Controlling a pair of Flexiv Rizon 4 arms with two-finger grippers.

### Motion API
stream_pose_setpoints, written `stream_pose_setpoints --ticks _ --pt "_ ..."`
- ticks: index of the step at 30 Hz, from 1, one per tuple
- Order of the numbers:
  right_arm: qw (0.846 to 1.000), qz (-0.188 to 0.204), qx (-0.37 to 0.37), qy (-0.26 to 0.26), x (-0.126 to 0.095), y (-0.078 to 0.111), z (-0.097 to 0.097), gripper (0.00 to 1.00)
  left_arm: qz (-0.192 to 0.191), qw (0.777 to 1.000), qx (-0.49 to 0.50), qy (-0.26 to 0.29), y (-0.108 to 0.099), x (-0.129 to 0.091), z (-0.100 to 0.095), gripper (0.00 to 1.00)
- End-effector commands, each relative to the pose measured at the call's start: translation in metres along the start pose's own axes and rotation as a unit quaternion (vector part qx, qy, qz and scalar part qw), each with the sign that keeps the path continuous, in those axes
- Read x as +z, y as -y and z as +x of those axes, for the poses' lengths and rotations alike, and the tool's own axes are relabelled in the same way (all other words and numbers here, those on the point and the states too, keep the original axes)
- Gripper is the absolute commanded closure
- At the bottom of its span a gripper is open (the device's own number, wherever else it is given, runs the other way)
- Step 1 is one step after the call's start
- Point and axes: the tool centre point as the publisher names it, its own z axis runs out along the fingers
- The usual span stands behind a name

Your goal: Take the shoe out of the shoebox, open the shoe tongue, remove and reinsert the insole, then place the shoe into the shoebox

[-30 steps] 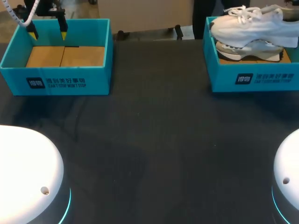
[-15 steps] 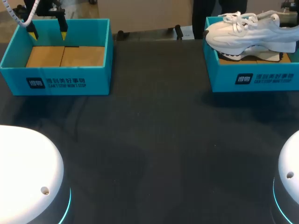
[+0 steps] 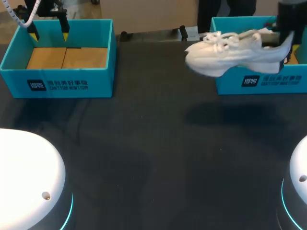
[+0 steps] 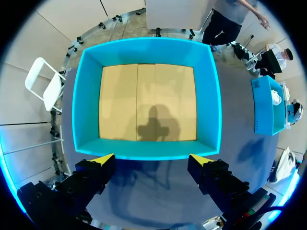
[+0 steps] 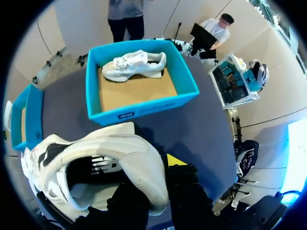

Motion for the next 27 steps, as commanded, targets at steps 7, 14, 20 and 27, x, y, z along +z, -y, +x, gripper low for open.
stream_pose_setpoints --ticks 7,14,20,27 --pt "1.000 -0.014 -0.003 -0.004 -0.007 0.048 0.017 1.00 0.001 1.000 0.000 -0.001 0.000 0.001 0.000 0.00" --pt "1.000 -0.014 -0.003 -0.004 -0.007 0.048 0.017 1.00 0.001 1.000 0.000 -0.001 0.000 0.001 0.000 0.00" --pt "1.000 -0.007 -0.030 -0.005 0.005 0.076 0.057 1.00 0.001 1.000 0.000 -0.001 0.000 0.001 0.000 0.00" --pt "0.998 -0.019 -0.056 -0.008 0.014 0.123 0.107 1.00 0.001 1.000 0.000 -0.001 0.000 0.001 0.000 0.00"
